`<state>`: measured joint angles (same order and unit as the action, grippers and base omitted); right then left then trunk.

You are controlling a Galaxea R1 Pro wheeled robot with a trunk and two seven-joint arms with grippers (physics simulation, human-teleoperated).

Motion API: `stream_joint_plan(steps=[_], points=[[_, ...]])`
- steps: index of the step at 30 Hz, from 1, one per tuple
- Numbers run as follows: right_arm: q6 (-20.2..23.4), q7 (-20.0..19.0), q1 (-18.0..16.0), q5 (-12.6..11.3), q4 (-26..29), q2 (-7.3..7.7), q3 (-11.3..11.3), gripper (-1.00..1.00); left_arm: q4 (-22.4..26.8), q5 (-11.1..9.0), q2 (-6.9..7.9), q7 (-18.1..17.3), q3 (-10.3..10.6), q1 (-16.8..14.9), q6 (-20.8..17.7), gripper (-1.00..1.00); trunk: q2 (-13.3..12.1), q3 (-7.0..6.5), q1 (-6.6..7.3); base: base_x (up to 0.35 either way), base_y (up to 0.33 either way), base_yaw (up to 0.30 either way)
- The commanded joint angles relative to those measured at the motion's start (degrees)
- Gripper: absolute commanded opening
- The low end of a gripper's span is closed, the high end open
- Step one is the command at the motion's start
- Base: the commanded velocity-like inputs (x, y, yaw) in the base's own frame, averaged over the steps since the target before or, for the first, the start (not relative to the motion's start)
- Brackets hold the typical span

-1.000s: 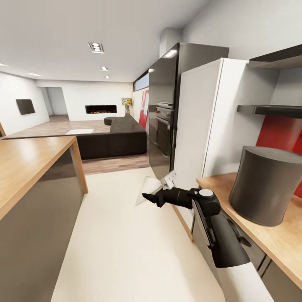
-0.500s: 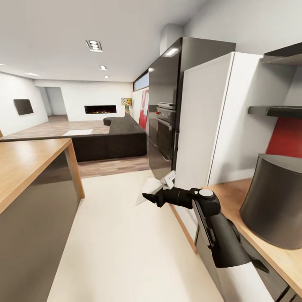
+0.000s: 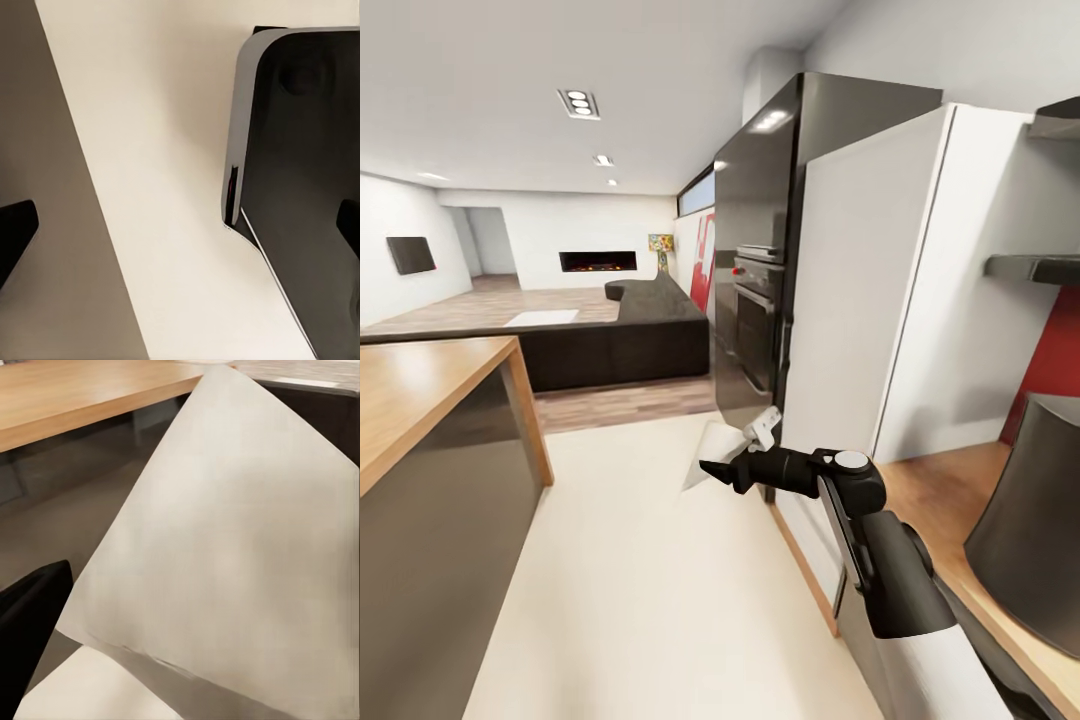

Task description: Set up a coffee station on the kitchen countertop: keep the coffee maker on the countertop, move the bottle of coffee from the kitchen shelf to the counter next to the coffee maker, place a paper coffee filter on top of the coffee maker, put the saucer next to the coffee maker with the coffee cup on the saucer, and place the electric kettle next to the coffee maker.

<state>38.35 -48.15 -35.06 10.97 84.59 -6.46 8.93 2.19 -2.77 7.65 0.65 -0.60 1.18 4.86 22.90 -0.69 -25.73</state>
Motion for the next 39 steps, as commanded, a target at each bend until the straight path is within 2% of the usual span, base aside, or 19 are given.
stream_joint_plan(steps=[1,19,28,35,39], points=[[0.15,-0.46,-0.02,0.54,0.05,-0.04,-0.05,-1.0,0.09,-0.29,0.0,0.05,-0.02,0.06,0.07,1.0,0.02,0.0,-0.05,0.338,0.0,0.0],[0.15,-0.47,-0.01,0.54,-0.02,-0.04,-0.05,-1.0,0.09,-0.3,0.08,0.05,-0.02,0.06,0.07,1.0,0.02,0.0,-0.05,0.338,0.002,0.0],[0.15,-0.46,-0.02,0.54,-0.02,-0.04,-0.05,-1.0,0.09,-0.3,0.05,0.05,-0.02,0.06,0.07,1.0,0.02,0.0,-0.05,0.335,0.119,-0.004],[0.15,-0.49,-0.01,0.54,-0.04,-0.04,-0.05,-1.0,0.09,-0.3,0.08,0.05,-0.02,0.06,0.08,1.0,0.02,0.0,-0.05,0.332,0.152,-0.181],[0.15,-0.48,-0.01,0.5,-0.04,-0.04,-0.02,-1.0,0.09,-0.3,0.09,0.05,-0.02,0.06,1.5,1.0,0.02,0.0,-0.05,0.331,0.111,-0.275]])
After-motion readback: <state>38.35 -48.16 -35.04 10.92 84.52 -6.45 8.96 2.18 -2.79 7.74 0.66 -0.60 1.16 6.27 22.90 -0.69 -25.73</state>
